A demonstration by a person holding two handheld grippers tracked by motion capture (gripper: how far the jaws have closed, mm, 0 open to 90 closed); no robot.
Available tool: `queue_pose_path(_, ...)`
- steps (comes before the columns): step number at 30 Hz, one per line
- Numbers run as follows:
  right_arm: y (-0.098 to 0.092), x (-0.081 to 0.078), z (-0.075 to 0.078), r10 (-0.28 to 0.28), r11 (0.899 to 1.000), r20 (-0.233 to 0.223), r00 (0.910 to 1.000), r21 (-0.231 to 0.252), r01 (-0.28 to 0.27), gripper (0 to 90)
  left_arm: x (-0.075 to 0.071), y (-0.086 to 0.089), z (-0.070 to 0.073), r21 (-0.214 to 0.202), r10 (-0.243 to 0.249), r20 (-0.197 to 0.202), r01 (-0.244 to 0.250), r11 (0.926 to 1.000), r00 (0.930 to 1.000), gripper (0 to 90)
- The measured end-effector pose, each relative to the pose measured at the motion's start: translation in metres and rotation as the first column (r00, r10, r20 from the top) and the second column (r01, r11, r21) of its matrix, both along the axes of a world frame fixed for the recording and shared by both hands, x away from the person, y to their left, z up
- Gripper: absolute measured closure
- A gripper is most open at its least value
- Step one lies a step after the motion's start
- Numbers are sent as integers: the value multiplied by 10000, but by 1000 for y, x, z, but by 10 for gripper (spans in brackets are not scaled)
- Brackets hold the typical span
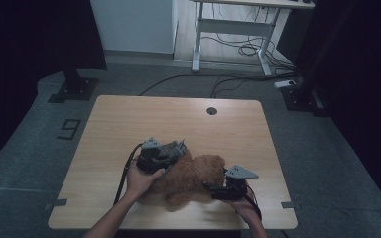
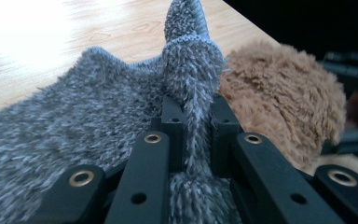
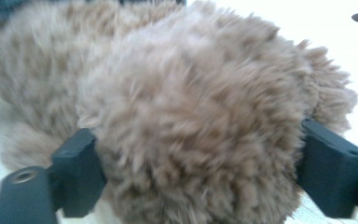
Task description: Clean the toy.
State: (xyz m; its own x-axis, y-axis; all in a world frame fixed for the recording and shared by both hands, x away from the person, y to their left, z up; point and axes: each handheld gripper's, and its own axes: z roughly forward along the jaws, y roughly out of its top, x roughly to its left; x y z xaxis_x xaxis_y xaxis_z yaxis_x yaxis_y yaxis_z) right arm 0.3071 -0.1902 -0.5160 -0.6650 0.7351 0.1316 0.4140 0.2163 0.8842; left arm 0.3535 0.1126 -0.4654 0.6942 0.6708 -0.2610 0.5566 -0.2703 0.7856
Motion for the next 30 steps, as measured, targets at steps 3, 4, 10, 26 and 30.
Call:
queue_pose_path(3,-8,1,12,-107,9982,-113,9999,586,113,112,-10,-1,-4,14,-59,286,59,10000,9996,799)
queue_pose_path(4,-11,3,17,-238,9961,-101,9997,847,246,111,-13,-1,-5,43,-82,374,81,10000,9993,799)
queue_pose_path(10,-10,34,29,-412,9979,-1106,9930,444,463,8,-19,3,-9,-184,-102,423,110,9998,9991,800)
queue_pose_path(26,6,43,1,1917,9794,-2788,9410,1156,-1653,363,-35,19,-16,-580,-101,509,130,9982,9987,799)
queue_pose_path(30,8,38,4,1674,9843,-2236,9602,930,-1499,463,-34,19,-14,-621,61,684,-19,9981,9976,800)
